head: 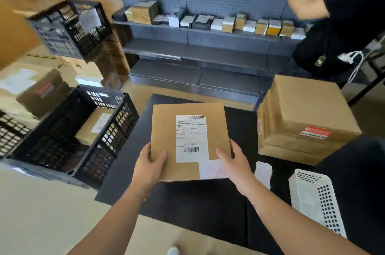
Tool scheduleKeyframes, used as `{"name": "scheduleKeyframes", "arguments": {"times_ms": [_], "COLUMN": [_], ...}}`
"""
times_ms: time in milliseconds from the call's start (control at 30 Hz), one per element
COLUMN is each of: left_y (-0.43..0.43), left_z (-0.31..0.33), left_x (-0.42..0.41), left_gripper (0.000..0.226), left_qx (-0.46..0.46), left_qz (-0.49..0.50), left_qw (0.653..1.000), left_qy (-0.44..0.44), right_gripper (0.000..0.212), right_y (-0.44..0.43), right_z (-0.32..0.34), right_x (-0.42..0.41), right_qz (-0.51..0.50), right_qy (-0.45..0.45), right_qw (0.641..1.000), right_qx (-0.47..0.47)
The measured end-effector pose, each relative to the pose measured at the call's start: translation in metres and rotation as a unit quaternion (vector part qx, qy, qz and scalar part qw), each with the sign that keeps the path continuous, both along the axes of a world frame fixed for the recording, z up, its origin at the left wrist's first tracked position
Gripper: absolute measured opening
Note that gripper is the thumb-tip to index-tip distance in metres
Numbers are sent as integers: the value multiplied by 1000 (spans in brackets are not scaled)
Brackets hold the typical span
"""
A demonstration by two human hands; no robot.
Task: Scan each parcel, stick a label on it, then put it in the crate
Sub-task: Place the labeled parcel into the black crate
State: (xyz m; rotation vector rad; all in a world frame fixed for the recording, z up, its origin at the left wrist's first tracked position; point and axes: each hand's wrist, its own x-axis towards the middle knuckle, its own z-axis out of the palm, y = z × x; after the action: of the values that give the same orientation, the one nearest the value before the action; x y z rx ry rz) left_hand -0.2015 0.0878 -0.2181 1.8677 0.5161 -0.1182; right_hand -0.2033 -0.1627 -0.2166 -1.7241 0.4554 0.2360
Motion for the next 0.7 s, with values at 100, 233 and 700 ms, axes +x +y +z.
{"name": "scheduleKeyframes", "arguments": {"times_ms": [100, 233, 700], "left_y": [31, 87, 315], "left_z": [20, 37, 60], "left_x": [-21, -65, -197], "left_gripper": [66, 66, 68], "left_qx": [-10, -43, -36], "left_qz": [93, 204, 429], "left_qw": [996, 977, 900], "left_qy": [-14, -34, -66], "right_gripper": [58, 57, 35], "right_y": [34, 102, 401], "right_z": [21, 42, 58], "right_x": [18, 27, -1], "right_qz": [79, 195, 426], "right_qy": [-21, -47, -59], "right_qw": [997, 980, 899], "right_qx": [8, 18, 82]}}
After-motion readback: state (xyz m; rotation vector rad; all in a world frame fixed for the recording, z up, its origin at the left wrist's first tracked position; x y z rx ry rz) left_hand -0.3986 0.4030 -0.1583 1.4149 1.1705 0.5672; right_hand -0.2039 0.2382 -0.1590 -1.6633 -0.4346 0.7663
